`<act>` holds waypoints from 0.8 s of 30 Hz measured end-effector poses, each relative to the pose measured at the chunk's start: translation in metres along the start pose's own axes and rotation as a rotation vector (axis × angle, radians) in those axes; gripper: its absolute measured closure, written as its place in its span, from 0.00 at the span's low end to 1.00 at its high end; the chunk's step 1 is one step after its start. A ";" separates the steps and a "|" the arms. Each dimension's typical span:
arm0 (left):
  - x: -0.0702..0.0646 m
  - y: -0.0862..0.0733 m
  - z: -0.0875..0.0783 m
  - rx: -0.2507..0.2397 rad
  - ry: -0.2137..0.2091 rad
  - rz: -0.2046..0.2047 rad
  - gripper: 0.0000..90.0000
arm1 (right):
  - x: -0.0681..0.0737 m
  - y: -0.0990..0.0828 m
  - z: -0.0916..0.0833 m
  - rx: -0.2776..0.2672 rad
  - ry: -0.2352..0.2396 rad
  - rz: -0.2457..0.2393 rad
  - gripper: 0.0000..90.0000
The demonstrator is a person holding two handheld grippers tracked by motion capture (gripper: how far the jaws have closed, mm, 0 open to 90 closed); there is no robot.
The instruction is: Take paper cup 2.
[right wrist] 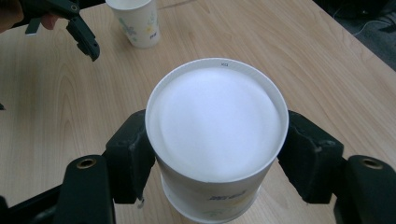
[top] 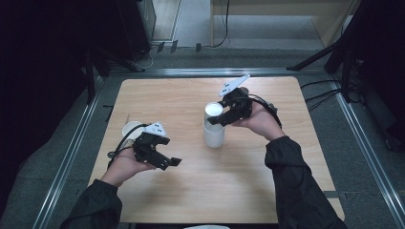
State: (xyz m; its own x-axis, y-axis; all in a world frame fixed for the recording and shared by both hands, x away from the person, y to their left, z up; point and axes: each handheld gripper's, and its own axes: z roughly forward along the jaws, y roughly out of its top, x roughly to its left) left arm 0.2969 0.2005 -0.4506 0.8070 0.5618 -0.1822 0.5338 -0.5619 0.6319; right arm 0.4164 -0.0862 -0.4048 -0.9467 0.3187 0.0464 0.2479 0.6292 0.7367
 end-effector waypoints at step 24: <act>0.002 -0.002 -0.004 -0.004 0.014 0.007 0.07 | 0.009 0.022 -0.040 -0.120 -0.017 0.014 0.36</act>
State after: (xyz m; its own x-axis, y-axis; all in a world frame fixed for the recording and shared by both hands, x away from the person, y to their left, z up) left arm 0.2963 0.2054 -0.4493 0.8071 0.5662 -0.1674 0.5272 -0.5634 0.6361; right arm 0.4051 -0.0977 -0.3609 -0.9395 0.3395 0.0468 0.2340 0.5356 0.8114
